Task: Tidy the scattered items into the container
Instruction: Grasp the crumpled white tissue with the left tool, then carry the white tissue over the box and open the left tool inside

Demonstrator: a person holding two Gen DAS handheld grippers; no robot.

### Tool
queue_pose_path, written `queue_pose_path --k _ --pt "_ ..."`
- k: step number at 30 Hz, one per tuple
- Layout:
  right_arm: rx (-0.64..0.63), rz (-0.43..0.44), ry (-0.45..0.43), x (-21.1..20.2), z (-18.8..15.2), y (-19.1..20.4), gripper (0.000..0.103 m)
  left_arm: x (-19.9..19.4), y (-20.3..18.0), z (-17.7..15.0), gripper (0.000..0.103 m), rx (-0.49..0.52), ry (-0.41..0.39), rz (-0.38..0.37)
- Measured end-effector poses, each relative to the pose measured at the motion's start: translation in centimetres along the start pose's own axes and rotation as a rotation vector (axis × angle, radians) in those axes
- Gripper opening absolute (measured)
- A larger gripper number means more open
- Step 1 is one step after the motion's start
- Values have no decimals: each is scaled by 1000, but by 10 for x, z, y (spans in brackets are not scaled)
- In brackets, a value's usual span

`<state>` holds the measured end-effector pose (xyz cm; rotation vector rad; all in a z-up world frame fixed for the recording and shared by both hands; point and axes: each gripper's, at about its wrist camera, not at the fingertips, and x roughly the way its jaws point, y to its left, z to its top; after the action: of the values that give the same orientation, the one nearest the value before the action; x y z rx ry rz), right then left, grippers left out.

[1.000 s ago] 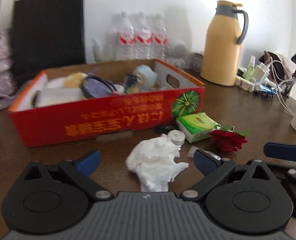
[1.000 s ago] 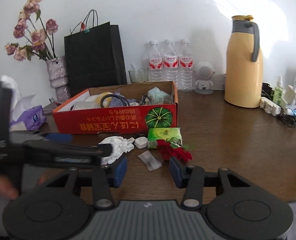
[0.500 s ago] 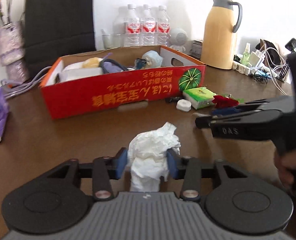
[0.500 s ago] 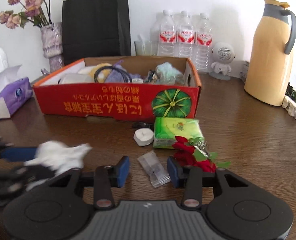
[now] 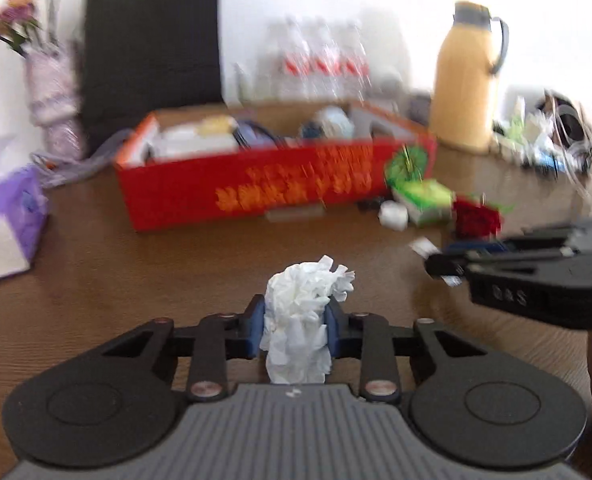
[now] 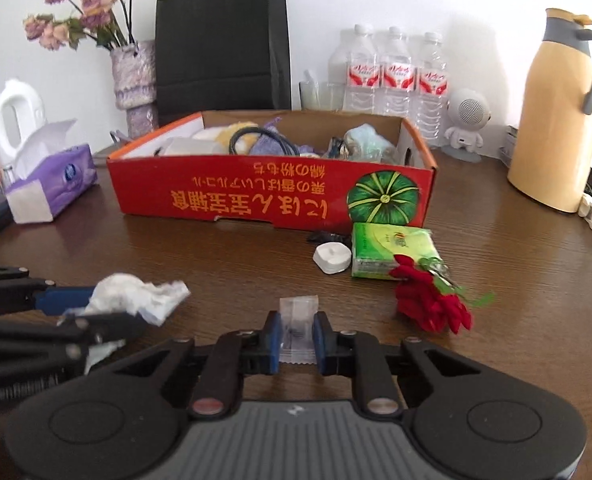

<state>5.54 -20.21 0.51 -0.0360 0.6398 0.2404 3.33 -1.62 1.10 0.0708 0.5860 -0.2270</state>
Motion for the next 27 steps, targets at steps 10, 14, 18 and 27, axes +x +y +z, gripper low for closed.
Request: queue_pose_path --k 10,14,18,27 --pt "33 13 -327 -85 12 9 16 -97 -18 8 34 -83 -475 211" --pt "9 16 -518 -123 -1 17 16 -127 -38 -7 36 -90 -617 234" --pt "13 13 -635 -147 -22 24 16 -139 -49 -26 36 -106 -649 216" --pt "3 -39 -700 -165 -60 33 16 -163 -57 -60 36 -96 -674 284"
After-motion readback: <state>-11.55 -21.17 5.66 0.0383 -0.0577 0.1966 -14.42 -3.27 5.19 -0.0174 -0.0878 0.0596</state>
